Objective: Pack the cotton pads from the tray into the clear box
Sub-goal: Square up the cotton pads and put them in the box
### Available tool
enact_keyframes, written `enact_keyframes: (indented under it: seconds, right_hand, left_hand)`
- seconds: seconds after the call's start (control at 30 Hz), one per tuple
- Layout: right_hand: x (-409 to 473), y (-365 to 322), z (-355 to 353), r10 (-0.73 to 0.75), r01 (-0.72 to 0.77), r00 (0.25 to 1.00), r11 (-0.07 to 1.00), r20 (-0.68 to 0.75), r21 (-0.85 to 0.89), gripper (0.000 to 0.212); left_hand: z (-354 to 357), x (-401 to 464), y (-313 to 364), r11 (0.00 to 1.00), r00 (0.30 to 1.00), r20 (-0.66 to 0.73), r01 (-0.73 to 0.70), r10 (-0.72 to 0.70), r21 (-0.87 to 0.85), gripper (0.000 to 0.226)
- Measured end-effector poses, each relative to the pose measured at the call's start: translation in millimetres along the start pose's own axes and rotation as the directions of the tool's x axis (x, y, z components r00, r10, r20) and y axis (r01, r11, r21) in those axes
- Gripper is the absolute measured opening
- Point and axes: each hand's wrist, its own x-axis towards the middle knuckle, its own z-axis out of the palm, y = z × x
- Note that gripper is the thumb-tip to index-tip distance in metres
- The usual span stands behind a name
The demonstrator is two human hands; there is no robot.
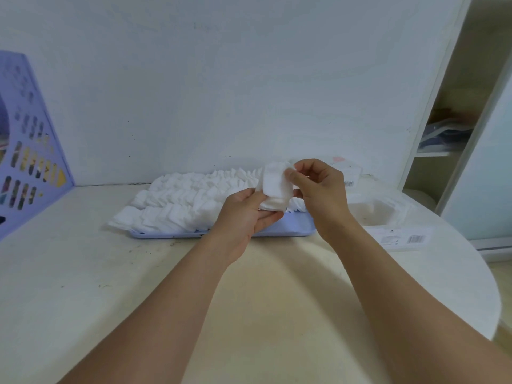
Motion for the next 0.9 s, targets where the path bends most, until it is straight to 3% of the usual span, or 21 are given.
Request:
enact_keyframes:
  seconds: [0.1,0.2,0.3,0.47,0.67,0.9]
  right_hand:
    - [-4.0,0.1,2.9,-0.028,0.028,0.999,0.999,0.019,-0.032,0.015]
    - [-2.6,-2.3,0.5,-0.012,0.012,0.998,1.000,-0.065,0.013,0.012]
    - [0.6,-5.3,-4.3,0.082,-0.059,0.985,0.986,-0.150,0.154,0.010]
    - [2.0,-9.2,-7.2,0.200,-0.151,0.973,0.927,-0.112,0.344,0.008]
    - [-4.8,-3.3,3.7,0.041,-0.039,0.999,0.998,-0.033,0.048,0.009]
    - [-4.8,-0.9,2.4,-0.028,0.027,0.999,0.999,-0.037,-0.029,0.012]
  left_hand:
    - [0.2,0.7,-2.2,1.000,1.000,-0.006,-0.002,0.002,0.003,0.023]
    - [1.0,1.9,-2.8,1.000,0.999,-0.030,0.014,-0.015,-0.020,0.021]
    - [3.3,2.6,-3.2,0.999,0.998,-0.049,0.034,-0.036,-0.038,0.018]
    - [2.8,2.7,-3.2,0.997,0.997,-0.078,0.019,-0.024,-0.072,0.011]
    - [5.1,1.0,-3.4,0.995,1.000,-0.002,0.005,-0.005,-0.096,0.015]
    - [6.5,0.3,1.2,0.974,0.998,0.025,0.065,-0.061,-0.217,0.030]
